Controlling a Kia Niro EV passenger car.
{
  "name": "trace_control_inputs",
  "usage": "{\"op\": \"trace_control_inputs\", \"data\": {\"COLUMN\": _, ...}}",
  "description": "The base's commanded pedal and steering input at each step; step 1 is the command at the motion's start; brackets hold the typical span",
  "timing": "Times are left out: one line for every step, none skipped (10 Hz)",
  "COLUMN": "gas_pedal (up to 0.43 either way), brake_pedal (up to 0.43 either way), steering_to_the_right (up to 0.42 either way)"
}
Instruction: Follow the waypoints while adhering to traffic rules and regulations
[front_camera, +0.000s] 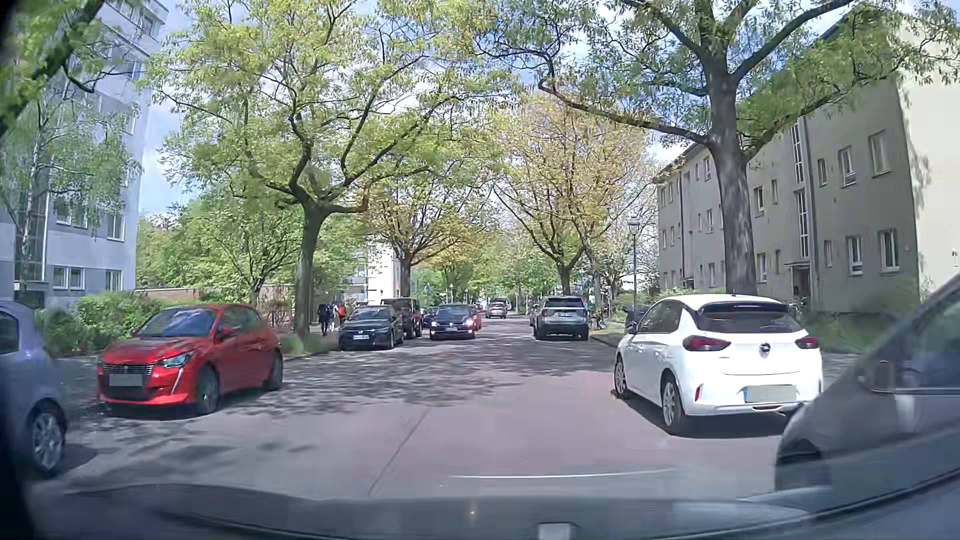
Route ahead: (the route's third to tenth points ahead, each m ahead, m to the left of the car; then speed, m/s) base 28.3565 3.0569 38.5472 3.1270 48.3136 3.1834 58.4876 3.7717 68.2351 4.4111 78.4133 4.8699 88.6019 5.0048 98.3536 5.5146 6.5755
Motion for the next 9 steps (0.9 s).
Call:
{"op": "trace_control_inputs", "data": {"gas_pedal": 0.0, "brake_pedal": 0.207, "steering_to_the_right": -0.007}}
{"op": "trace_control_inputs", "data": {"gas_pedal": 0.0, "brake_pedal": 0.213, "steering_to_the_right": -0.01}}
{"op": "trace_control_inputs", "data": {"gas_pedal": 0.0, "brake_pedal": 0.201, "steering_to_the_right": -0.014}}
{"op": "trace_control_inputs", "data": {"gas_pedal": 0.0, "brake_pedal": 0.183, "steering_to_the_right": -0.012}}
{"op": "trace_control_inputs", "data": {"gas_pedal": 0.0, "brake_pedal": 0.177, "steering_to_the_right": 0.0}}
{"op": "trace_control_inputs", "data": {"gas_pedal": 0.0, "brake_pedal": 0.189, "steering_to_the_right": 0.012}}
{"op": "trace_control_inputs", "data": {"gas_pedal": 0.0, "brake_pedal": 0.213, "steering_to_the_right": 0.017}}
{"op": "trace_control_inputs", "data": {"gas_pedal": 0.0, "brake_pedal": 0.232, "steering_to_the_right": 0.016}}
{"op": "trace_control_inputs", "data": {"gas_pedal": 0.0, "brake_pedal": 0.25, "steering_to_the_right": 0.006}}
